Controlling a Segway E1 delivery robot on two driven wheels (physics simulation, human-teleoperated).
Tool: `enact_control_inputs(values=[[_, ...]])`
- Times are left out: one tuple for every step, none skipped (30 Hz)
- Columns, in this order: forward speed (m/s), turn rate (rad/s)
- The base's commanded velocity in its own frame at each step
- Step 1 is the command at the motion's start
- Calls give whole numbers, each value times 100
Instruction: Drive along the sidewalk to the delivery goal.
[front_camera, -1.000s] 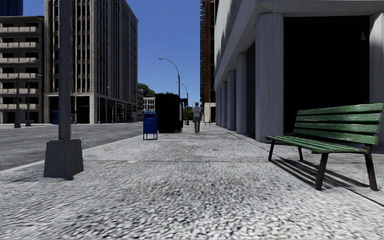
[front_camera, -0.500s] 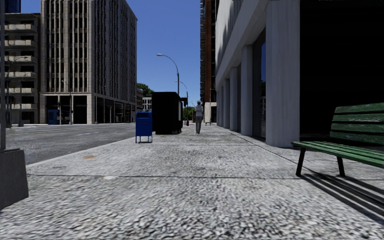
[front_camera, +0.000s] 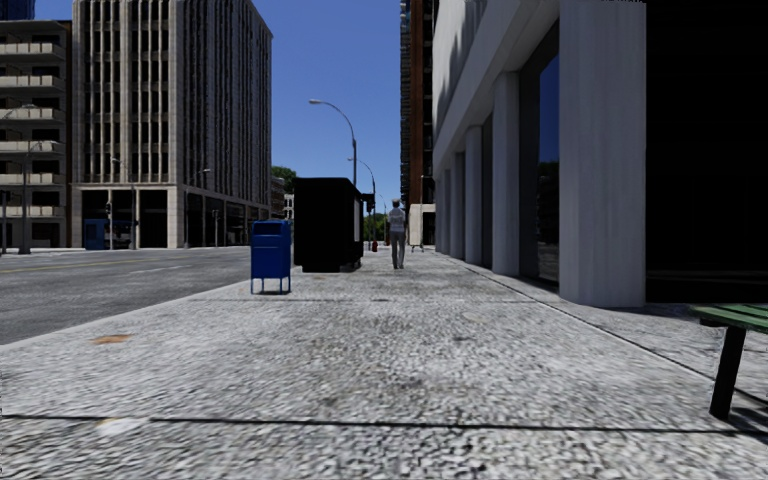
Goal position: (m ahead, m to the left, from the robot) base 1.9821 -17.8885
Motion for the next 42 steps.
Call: enact_control_inputs(values=[[200, 0], [200, 0], [200, 0], [200, -13], [200, -25], [200, -33], [183, -39], [183, -39], [158, -51], [139, -57], [135, -59], [135, -59], [135, -59], [134, -59], [134, -59], [134, -59], [134, -59], [134, -59], [134, -59], [134, -59], [134, -59], [134, -59], [134, -59], [135, -59], [135, -59], [137, -59], [139, -59], [139, -59], [144, -59], [148, -59], [150, -59], [151, -59], [151, -59], [152, -59], [152, -59], [152, -59], [152, -59], [152, -59], [153, -59], [154, -59], [154, -59], [162, -59]])
